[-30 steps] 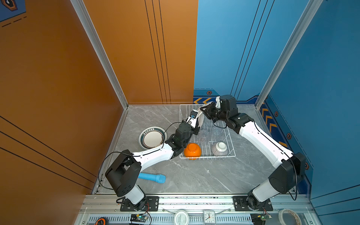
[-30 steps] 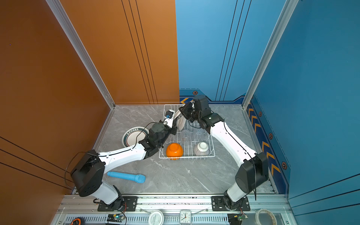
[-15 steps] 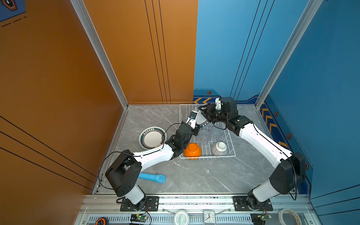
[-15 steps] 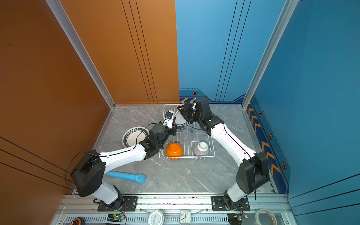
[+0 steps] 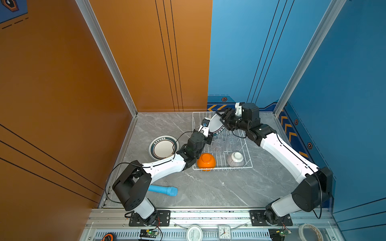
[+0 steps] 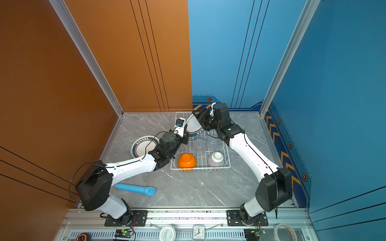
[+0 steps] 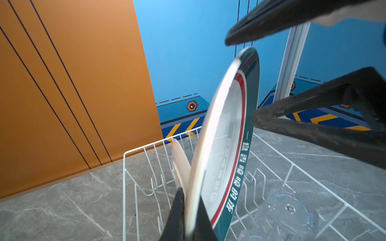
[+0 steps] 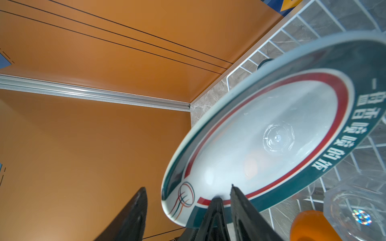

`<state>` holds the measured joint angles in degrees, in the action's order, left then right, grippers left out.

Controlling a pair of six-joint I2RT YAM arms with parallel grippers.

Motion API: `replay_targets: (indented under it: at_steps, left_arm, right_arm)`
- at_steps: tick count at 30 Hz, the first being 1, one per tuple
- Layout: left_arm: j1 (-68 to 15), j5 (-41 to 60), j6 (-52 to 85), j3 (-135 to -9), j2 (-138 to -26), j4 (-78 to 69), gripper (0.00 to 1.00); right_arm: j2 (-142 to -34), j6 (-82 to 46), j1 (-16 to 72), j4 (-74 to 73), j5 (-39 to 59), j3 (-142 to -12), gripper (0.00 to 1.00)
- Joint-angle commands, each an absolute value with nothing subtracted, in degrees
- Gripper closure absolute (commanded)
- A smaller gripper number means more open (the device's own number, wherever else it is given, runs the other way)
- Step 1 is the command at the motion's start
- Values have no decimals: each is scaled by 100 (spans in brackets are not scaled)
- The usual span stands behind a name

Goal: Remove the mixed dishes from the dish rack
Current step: 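Pull the plate out with the left gripper while the right gripper releases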

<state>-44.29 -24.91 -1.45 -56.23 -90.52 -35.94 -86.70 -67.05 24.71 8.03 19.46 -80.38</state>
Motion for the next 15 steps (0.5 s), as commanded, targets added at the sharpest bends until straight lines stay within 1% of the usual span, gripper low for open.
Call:
replay_targets:
  at_steps: [1, 11, 15]
  left_arm:
    - [-4341, -2593, 19, -5702, -8785, -4025, 100]
    - [-4191, -2675, 141, -5748, -8725, -3922, 100]
    - [-4081, -2758, 209, -5861, -8655, -3666, 100]
  right_arm:
    - [-8475, -6538, 2392, 760, 1924, -7896, 33]
    - [-8344, -6508, 2191, 677, 2032, -7703, 33]
    - [-8180, -6254, 2146, 624, 2009, -7573, 32]
